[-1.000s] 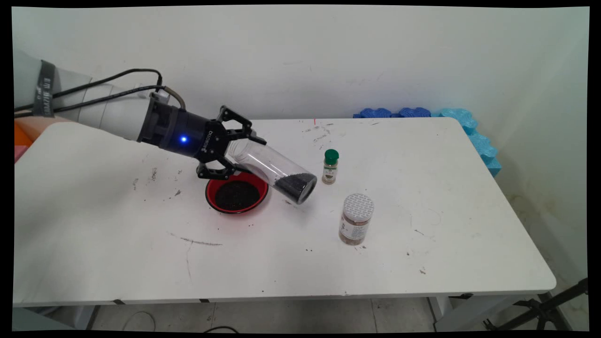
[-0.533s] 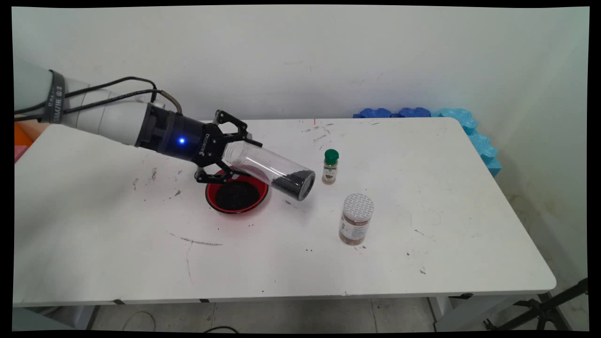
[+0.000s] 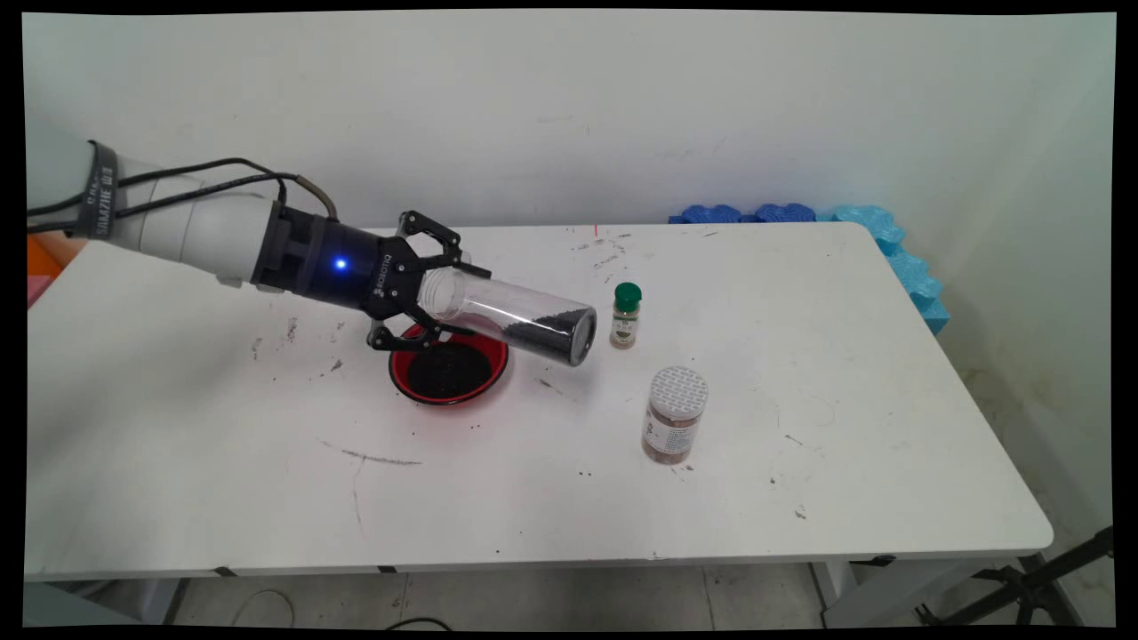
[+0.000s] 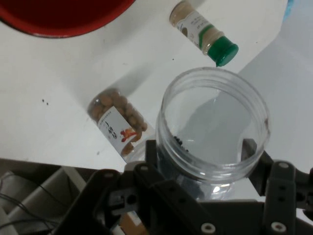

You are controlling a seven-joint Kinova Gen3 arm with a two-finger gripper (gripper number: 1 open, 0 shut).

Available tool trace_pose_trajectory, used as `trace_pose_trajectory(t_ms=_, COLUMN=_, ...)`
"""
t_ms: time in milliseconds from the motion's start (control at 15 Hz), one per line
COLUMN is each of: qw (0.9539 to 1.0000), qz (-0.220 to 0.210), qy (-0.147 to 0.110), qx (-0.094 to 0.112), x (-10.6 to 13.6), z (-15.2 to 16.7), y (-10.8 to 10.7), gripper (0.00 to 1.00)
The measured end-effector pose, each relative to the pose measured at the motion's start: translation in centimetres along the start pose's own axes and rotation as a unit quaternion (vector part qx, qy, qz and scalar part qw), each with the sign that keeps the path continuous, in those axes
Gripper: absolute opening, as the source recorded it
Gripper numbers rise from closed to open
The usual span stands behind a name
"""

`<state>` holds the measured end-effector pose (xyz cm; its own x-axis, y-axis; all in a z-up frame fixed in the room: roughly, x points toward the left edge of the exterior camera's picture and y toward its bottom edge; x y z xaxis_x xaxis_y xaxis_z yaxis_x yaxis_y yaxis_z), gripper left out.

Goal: Pour the black seasoning powder in the red bowl

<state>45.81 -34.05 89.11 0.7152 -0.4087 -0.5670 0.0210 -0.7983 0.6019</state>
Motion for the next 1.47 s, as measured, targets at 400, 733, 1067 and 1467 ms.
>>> trace_pose_trajectory(t_ms=400, qw=0.9982, qz=-0.059, qy=-0.005, qx=-0.009, x=0.5, z=-0.4, y=-0.4, gripper=0.00)
trace_pose_trajectory(t_ms=733, qw=0.9950, qz=-0.098, qy=-0.009, qx=-0.017, x=0.7, z=-0.7, y=-0.6, gripper=0.00)
trace_pose_trajectory(t_ms=1067, qw=0.9907, qz=-0.131, qy=-0.011, qx=-0.033, x=1.0, z=-0.8, y=-0.4, gripper=0.00)
trace_pose_trajectory(t_ms=1467, qw=0.9857, qz=-0.161, qy=-0.011, qx=-0.050, x=1.3, z=-1.0, y=-0.2, gripper=0.00)
